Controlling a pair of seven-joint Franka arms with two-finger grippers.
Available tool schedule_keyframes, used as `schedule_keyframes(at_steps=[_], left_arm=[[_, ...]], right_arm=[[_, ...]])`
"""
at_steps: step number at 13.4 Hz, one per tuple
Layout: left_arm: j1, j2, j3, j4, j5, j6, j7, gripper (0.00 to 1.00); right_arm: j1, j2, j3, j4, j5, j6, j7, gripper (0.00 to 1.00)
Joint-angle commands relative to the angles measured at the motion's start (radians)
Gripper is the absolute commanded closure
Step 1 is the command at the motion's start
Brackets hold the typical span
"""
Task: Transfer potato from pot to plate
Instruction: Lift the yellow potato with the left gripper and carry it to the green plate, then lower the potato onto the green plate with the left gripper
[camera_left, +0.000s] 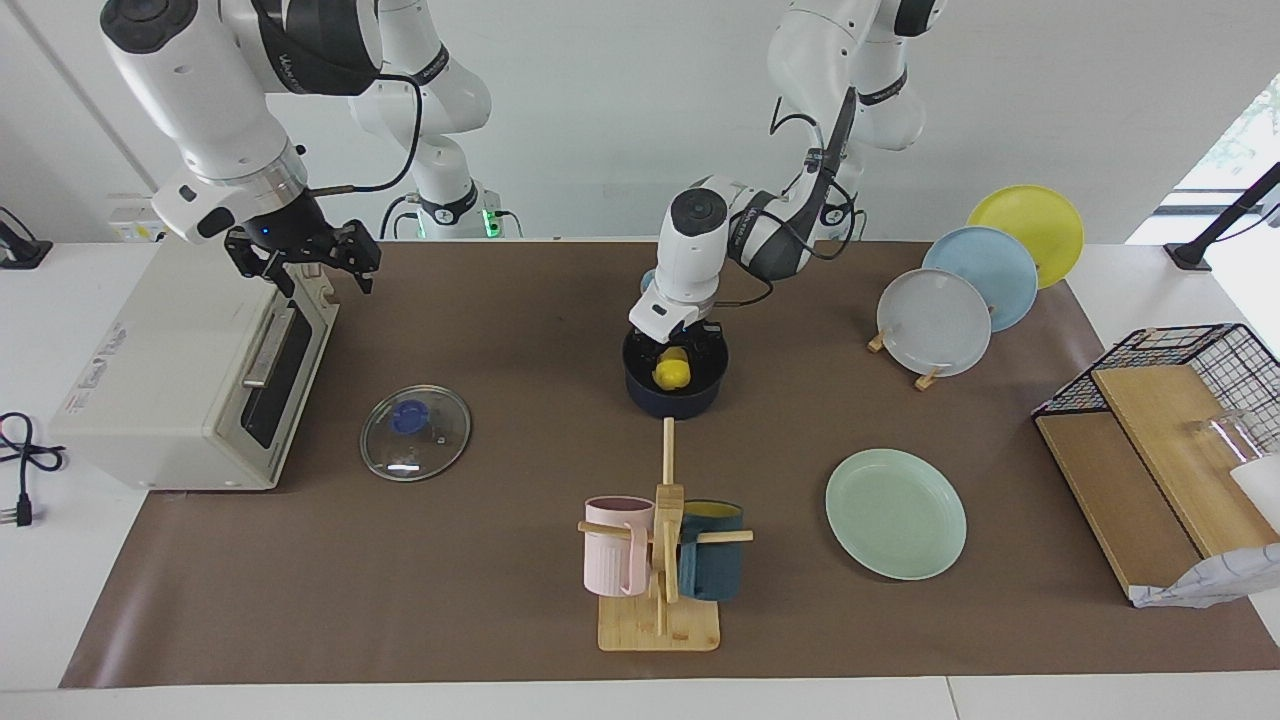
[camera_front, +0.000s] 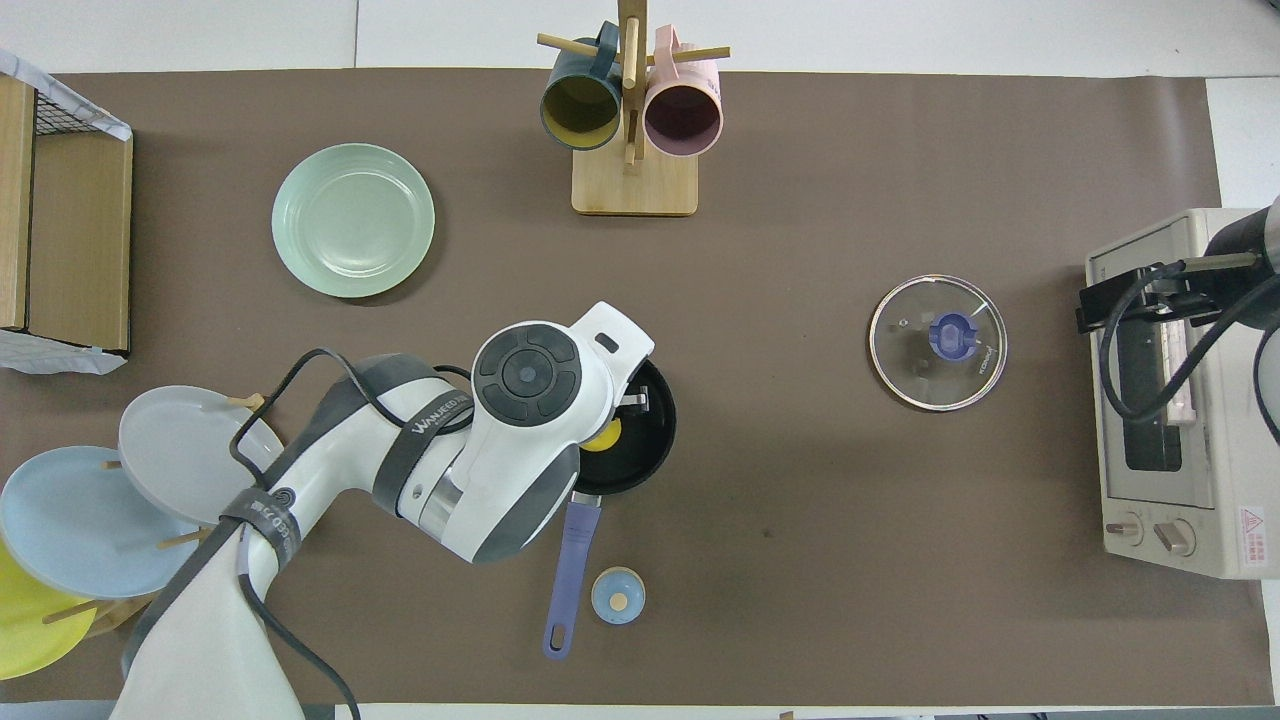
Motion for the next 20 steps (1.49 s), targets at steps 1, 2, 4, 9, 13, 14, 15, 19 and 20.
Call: schedule_keyframes(at_steps=[1, 2, 4, 9, 13, 14, 15, 19, 20], left_arm=[[0.053, -0.056, -0.004, 0.091, -0.009, -0.162, 0.012, 1.0], [0.076, -0.054, -0.004, 0.149, -0.02, -0.225, 0.024, 1.0], [0.169, -0.047, -0.003, 0.272, -0.067, -0.334, 0.122, 1.0], [0.426, 0.024, -0.001, 0.401, -0.07, -0.359, 0.37, 1.0], [0.532, 0.163, 0.001, 0.438, -0.055, -0.175, 0.507, 1.0], [0.54, 0.195, 0.002, 0.437, -0.047, -0.126, 0.547, 1.0], [0.54, 0.232, 0.002, 0.437, -0.046, -0.089, 0.555, 1.0], [0.538, 0.3, 0.004, 0.426, 0.018, -0.055, 0.56, 1.0], [0.535, 0.311, 0.004, 0.422, 0.022, -0.05, 0.561, 1.0]], right_arm=[[-0.029, 0.008, 0.023, 0.013, 0.005, -0.004, 0.013, 0.0], [-0.046, 0.008, 0.035, 0.013, 0.005, -0.001, 0.013, 0.0], [-0.057, 0.008, 0.051, 0.013, 0.005, -0.003, 0.013, 0.0], [-0.048, 0.005, 0.028, 0.021, 0.005, -0.007, 0.018, 0.0], [-0.039, 0.001, 0.002, 0.013, 0.014, 0.002, 0.019, 0.0], [-0.039, -0.005, 0.002, 0.001, 0.019, 0.015, 0.018, 0.0], [-0.037, -0.009, 0.009, 0.0, 0.019, 0.019, 0.018, 0.0], [-0.028, -0.011, 0.009, 0.001, 0.019, 0.011, 0.015, 0.0], [-0.028, -0.011, 0.009, 0.001, 0.019, 0.014, 0.015, 0.0]])
